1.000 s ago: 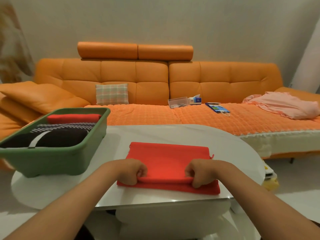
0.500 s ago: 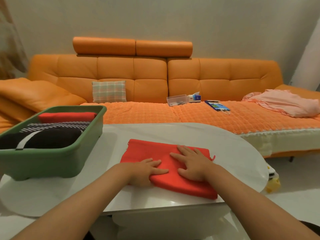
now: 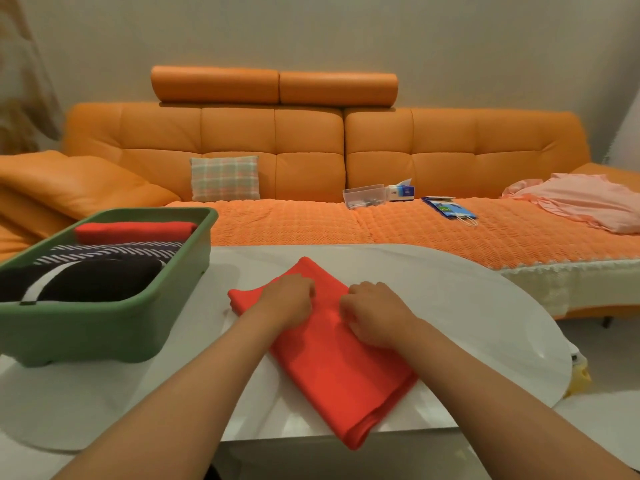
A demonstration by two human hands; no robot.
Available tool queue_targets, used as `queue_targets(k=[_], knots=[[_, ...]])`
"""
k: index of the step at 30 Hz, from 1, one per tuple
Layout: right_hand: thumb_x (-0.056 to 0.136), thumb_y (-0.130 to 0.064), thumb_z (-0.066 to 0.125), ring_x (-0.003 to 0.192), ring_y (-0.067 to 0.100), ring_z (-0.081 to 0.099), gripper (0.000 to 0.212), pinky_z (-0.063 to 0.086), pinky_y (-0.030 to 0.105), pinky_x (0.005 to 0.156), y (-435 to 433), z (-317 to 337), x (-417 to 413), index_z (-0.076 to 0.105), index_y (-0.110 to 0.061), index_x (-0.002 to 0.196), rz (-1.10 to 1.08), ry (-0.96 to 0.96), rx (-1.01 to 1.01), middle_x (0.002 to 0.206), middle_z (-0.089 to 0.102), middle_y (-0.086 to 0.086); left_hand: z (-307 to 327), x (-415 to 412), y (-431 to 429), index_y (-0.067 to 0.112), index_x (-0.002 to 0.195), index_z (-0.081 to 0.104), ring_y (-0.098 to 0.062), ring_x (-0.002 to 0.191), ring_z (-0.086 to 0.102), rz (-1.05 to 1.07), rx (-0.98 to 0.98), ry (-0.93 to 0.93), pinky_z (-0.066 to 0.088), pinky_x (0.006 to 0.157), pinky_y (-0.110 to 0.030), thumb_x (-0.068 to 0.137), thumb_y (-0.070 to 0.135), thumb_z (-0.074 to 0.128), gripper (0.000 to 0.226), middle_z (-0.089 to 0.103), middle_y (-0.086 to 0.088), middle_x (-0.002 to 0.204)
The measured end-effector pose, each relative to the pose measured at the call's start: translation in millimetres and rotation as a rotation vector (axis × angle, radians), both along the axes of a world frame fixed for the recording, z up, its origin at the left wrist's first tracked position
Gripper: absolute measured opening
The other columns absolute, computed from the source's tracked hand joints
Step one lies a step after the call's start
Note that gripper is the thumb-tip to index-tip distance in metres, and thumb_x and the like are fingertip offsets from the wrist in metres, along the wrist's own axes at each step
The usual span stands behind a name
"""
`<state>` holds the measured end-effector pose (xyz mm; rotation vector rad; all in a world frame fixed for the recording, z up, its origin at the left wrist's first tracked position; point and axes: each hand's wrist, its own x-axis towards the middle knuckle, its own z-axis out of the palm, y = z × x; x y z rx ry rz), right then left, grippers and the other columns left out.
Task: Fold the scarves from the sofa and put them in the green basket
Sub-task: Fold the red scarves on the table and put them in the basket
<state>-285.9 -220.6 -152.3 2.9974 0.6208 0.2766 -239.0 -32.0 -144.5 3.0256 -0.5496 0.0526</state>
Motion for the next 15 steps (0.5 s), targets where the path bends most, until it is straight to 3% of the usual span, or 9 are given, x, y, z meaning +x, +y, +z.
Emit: queue_targets(k=[1, 3, 5, 8, 11, 15], knots=[[0.088, -0.028, 0.055, 0.109, 0.027, 0.054, 0.022, 0.038, 0.037, 0.085, -0.4, -4.0, 3.4, 0.062, -0.027, 0.109, 0.060, -0.006, 0.053, 0.116, 0.058, 0.001, -4.0, 2.7, -5.3, 0.024, 0.135, 0.052, -0.025, 0.129, 0.046, -0.033, -0.030, -0.059, 0.040, 0.100, -0.037, 0.095, 0.019, 0.043, 0.041, 0.049, -0.002, 0.141], [0.083, -0.029, 0.061, 0.130, 0.027, 0.045, 0.052, 0.039, 0.039, 0.101, -0.4, -9.7, 9.4, 0.054, -0.026, 0.134, 0.097, 0.009, 0.145, 0.145, 0.046, 0.005, -14.0, 18.1, -8.7, 0.023, 0.146, 0.040, -0.023, 0.141, 0.033, -0.117, -0.065, -0.127, 0.033, 0.110, -0.040, 0.099, 0.025, 0.040, 0.047, 0.033, -0.002, 0.155], [0.086, -0.033, 0.059, 0.150, 0.021, 0.020, 0.079, 0.025, 0.040, 0.118, -2.1, -13.2, 11.6, 0.026, -0.023, 0.156, 0.061, 0.071, 0.137, 0.166, 0.013, 0.006, -22.3, 32.4, -8.5, 0.026, 0.155, 0.025, -0.022, 0.150, 0.015, -0.163, -0.070, -0.090, 0.021, 0.120, -0.044, 0.101, 0.034, 0.036, 0.055, 0.016, -0.002, 0.164], [0.095, -0.037, 0.045, 0.153, 0.012, -0.002, 0.079, 0.008, 0.039, 0.124, -4.6, -20.7, 13.7, 0.002, -0.025, 0.160, 0.029, 0.221, 0.044, 0.167, -0.011, -0.001, -34.6, 45.6, -4.0, 0.034, 0.157, 0.008, -0.015, 0.152, -0.001, -0.124, -0.024, 0.058, 0.008, 0.123, -0.047, 0.102, 0.052, 0.029, 0.062, 0.001, 0.004, 0.166], [0.090, -0.047, 0.032, 0.153, 0.009, -0.004, 0.081, 0.008, 0.036, 0.124, -8.0, -27.6, 19.2, -0.001, -0.026, 0.160, 0.026, 0.306, 0.067, 0.166, -0.010, -0.002, -43.8, 56.3, 6.2, 0.037, 0.157, 0.002, -0.017, 0.153, 0.000, -0.043, -0.040, 0.162, 0.005, 0.122, -0.048, 0.098, 0.064, 0.025, 0.068, -0.004, 0.005, 0.166], [0.092, -0.053, 0.030, 0.153, 0.008, -0.005, 0.077, 0.007, 0.034, 0.125, -11.2, -32.2, 22.2, -0.001, -0.031, 0.160, 0.008, 0.319, 0.079, 0.166, -0.010, -0.008, -45.9, 58.0, 19.2, 0.031, 0.158, 0.004, -0.023, 0.153, 0.002, 0.070, -0.042, 0.136, 0.003, 0.122, -0.050, 0.099, 0.064, 0.020, 0.070, 0.002, -0.004, 0.166]])
